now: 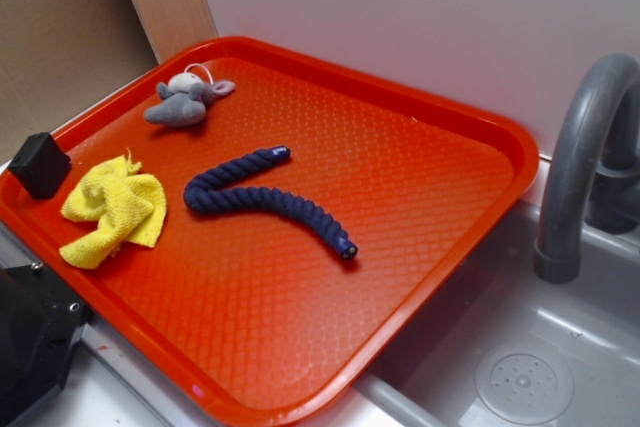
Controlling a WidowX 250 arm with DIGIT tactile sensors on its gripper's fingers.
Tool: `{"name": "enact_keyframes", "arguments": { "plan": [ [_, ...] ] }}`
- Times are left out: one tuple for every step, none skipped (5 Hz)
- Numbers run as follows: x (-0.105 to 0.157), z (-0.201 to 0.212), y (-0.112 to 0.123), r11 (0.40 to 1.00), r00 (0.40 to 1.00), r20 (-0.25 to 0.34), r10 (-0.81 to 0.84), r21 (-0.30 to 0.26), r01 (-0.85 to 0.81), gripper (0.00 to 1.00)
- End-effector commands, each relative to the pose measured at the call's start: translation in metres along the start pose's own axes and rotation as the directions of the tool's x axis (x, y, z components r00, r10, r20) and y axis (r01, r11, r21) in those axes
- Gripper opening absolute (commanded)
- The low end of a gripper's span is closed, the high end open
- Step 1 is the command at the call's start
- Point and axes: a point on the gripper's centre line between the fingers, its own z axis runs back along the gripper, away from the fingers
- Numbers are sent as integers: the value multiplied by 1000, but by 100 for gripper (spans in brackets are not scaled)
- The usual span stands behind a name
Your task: Grab the black box.
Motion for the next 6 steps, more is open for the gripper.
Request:
{"name": "enact_keyframes", "arguments": {
  "plan": [
    [0,0,0,1000,1000,0,0,0,0,100],
    [16,-31,48,982,981,-44,189,20,-188,100],
    [16,-70,99,905,904,-52,425,24,-424,100],
    [1,-100,139,801,801,-35,598,37,-597,100],
    [-20,-130,173,759,760,8,649,51,-649,100],
    [-20,-134,180,802,807,76,586,91,-590,100]
  ]
}}
